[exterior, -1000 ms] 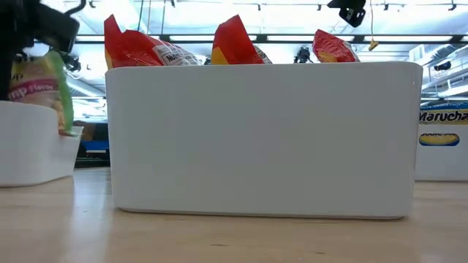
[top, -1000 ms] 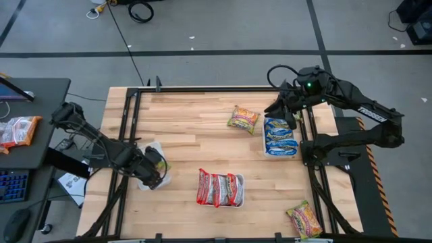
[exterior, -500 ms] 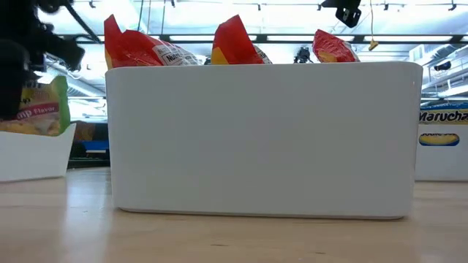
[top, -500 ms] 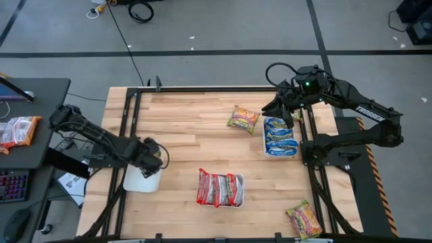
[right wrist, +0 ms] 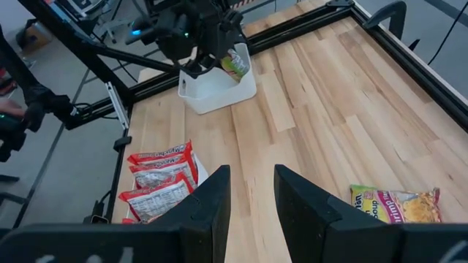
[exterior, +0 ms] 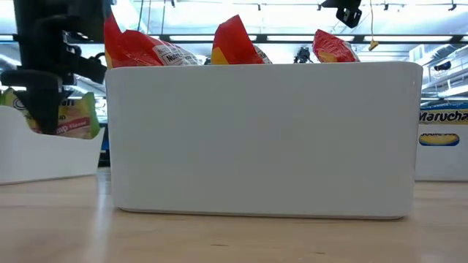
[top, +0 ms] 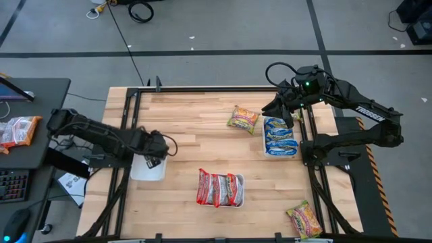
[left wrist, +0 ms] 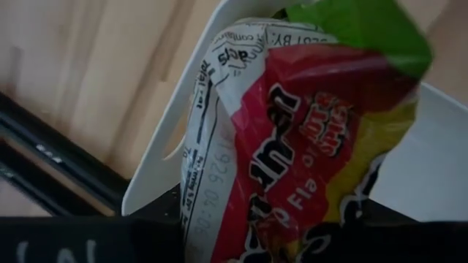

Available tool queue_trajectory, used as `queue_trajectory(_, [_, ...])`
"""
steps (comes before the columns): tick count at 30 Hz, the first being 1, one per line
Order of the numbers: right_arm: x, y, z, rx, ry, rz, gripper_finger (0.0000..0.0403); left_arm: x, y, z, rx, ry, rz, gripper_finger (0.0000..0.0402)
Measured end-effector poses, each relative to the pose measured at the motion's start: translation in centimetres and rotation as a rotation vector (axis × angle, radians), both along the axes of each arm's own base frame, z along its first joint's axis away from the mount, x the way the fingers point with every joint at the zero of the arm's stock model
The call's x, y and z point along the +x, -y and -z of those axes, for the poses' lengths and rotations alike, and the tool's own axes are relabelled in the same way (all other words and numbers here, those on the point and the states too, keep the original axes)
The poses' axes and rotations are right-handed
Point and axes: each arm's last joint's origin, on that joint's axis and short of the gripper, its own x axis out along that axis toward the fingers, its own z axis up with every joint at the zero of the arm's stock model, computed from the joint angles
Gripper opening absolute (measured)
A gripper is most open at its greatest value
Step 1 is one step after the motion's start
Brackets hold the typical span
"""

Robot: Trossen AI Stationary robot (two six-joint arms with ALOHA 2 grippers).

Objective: Sort Maruchan noodles
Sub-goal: Put the middle green noodle pack into the left white bin

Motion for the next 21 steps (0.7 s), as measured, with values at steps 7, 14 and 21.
queue_trajectory(7, [0.0, -0.2, 0.1, -0.001, -0.012, -0.014, 0.0111, 0.1, -1.5, 0.0, 0.032, -0.020, -0.026, 0.0193])
queue_trajectory(14, [0.2, -0.9, 0.2, -0.010, -0.017, -0.061, 0.0111, 0.1, -2.9, 0.0, 0.045, -0.023, -0.111, 0.0225])
queue_trajectory(21, [0.3, -1.4, 0.2, 0.013, -0.020, -0.079, 0.0111, -0.9, -3.7, -0.2, 0.084, -0.122, -0.151, 0.0250])
